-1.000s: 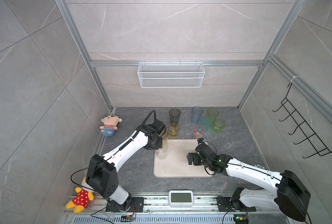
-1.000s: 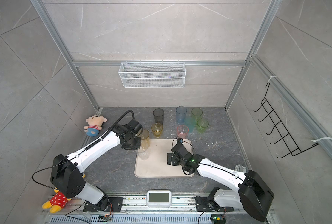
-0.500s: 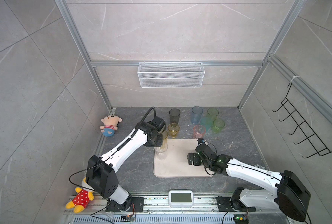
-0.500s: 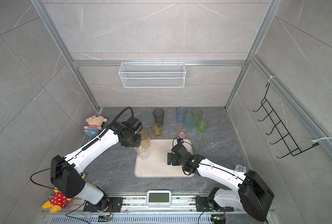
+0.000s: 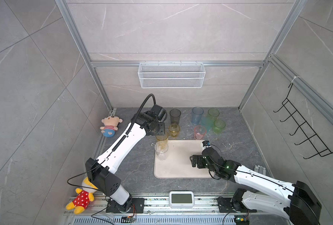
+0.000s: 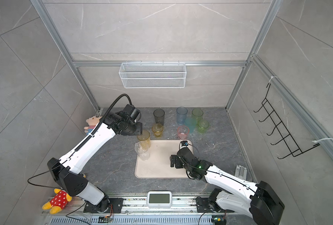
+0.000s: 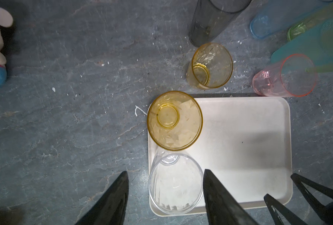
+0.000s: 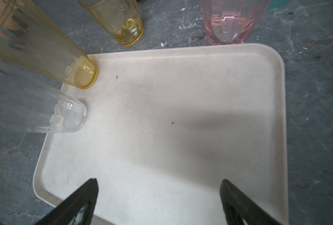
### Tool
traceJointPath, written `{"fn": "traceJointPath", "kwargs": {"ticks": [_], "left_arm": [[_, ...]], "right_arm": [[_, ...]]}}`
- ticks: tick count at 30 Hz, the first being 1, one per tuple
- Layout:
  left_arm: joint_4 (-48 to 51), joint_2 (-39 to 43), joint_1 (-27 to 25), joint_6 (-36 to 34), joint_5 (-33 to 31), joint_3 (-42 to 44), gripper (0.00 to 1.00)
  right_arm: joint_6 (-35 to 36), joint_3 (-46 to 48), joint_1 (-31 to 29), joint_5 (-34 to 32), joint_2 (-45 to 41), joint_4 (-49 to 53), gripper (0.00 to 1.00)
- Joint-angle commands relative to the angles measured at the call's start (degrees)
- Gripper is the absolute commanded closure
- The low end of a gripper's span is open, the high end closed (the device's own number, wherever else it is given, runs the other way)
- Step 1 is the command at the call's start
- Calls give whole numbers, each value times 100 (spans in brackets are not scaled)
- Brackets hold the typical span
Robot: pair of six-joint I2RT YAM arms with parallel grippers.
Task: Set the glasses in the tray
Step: 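Open the left gripper and raise it while the right gripper shifts back, then move the left gripper to the dark grey glass farther from the robot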
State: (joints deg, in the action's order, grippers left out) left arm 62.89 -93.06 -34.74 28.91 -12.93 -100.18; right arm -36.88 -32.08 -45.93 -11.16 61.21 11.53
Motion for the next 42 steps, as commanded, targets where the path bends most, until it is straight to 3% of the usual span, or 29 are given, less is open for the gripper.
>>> {"fn": "traceJointPath", "kwargs": {"ticks": [1, 9, 16, 25, 35, 42], "left_arm": [[65, -397, 27, -170, -216, -520, 35], [-28, -1495, 97, -224, -254, -1913, 29], [-435, -2172, 248, -229, -151, -2538, 27], [-1228, -2657, 507, -3, -53, -2761, 27], [-2061, -3192, 610, 215, 463, -2809, 27], [-2146, -3633, 638, 360, 597, -3104, 27]], "right_arm": [[-43, 135, 29, -71, -131, -203, 1], [-34, 295, 25, -62, -332, -325, 1], [-92, 350, 24, -88, -382, -344, 1], [-100, 267, 25, -80, -241, -289, 1], [-121, 266, 30, -80, -222, -267, 1], [-104, 279, 26, -75, -232, -281, 1]]}}
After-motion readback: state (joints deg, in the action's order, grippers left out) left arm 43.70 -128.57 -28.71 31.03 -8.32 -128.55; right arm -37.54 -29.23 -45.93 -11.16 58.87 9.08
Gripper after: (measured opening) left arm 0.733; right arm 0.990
